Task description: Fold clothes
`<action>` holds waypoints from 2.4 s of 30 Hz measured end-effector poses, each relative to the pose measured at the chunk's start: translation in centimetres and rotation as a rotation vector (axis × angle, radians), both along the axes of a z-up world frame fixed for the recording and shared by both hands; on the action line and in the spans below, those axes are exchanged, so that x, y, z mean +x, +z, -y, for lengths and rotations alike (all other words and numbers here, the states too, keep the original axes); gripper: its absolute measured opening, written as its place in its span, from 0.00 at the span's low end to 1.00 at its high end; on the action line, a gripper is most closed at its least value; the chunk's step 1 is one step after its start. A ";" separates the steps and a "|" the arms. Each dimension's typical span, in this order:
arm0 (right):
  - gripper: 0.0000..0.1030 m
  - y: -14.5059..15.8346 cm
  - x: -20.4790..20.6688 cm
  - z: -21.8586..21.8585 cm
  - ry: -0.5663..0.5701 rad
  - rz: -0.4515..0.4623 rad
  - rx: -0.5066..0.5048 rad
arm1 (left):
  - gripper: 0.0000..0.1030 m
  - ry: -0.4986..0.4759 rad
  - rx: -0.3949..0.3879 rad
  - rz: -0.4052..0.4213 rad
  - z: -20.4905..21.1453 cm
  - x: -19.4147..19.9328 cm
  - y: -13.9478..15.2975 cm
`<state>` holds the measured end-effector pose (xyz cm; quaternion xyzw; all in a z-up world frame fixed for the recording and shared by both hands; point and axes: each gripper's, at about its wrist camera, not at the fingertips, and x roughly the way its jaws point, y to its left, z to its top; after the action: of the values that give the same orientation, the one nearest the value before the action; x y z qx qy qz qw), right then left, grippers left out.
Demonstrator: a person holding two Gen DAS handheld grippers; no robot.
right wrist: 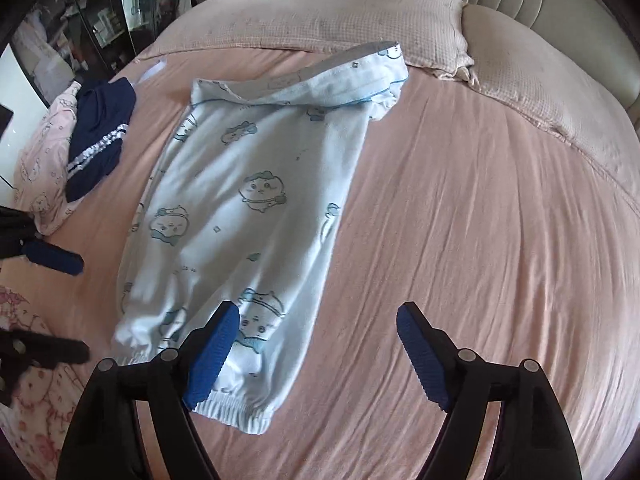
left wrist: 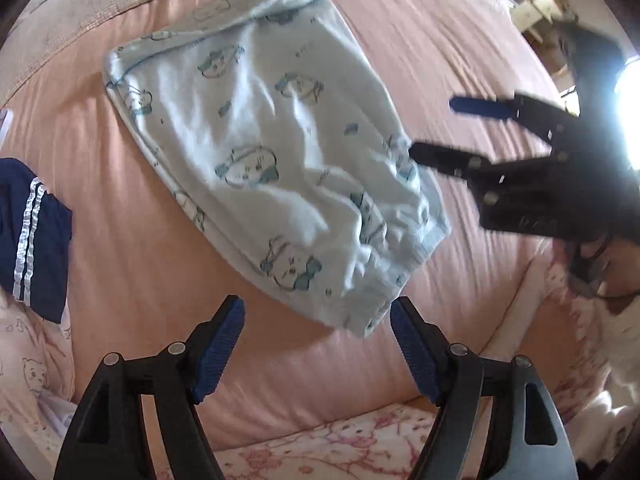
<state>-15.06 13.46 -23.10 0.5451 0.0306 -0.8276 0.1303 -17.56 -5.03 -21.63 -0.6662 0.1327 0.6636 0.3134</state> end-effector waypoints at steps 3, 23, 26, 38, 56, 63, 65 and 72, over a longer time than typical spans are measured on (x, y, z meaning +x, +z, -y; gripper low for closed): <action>0.79 -2.4 -0.4 2.1 0.054 0.041 0.008 | 0.72 0.051 -0.003 -0.027 0.4 -0.7 -0.7; 0.80 -5.1 -0.3 2.6 0.020 0.140 0.032 | 0.73 0.049 -0.203 -0.130 0.7 -3.5 -5.0; 0.80 -3.4 -1.6 1.7 0.013 0.180 -0.050 | 0.72 0.075 -0.102 -0.165 2.5 -4.9 -2.5; 0.80 -0.7 -17.7 1.1 -0.018 -0.051 0.197 | 0.72 0.279 -0.063 -0.324 -1.8 -18.7 -4.9; 0.80 -0.5 -22.9 -1.5 -0.079 -0.132 -0.036 | 0.72 0.417 0.046 -0.415 2.8 -23.2 -5.1; 0.80 -3.9 -21.3 1.0 -0.078 -0.094 0.115 | 0.74 0.465 -0.184 -0.412 5.1 -22.8 -5.6; 0.80 -2.5 -20.3 -0.4 -0.150 -0.123 0.033 | 0.74 0.532 -0.195 -0.458 6.9 -22.7 -4.1; 0.80 -1.8 -20.1 3.1 -0.042 -0.158 0.082 | 0.73 0.386 -0.131 -0.504 4.4 -20.9 -3.0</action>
<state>-35.19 10.40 -24.87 0.4834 0.0632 -0.8687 0.0875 -38.41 -9.43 -24.65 -0.5125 0.1198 0.8449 0.0955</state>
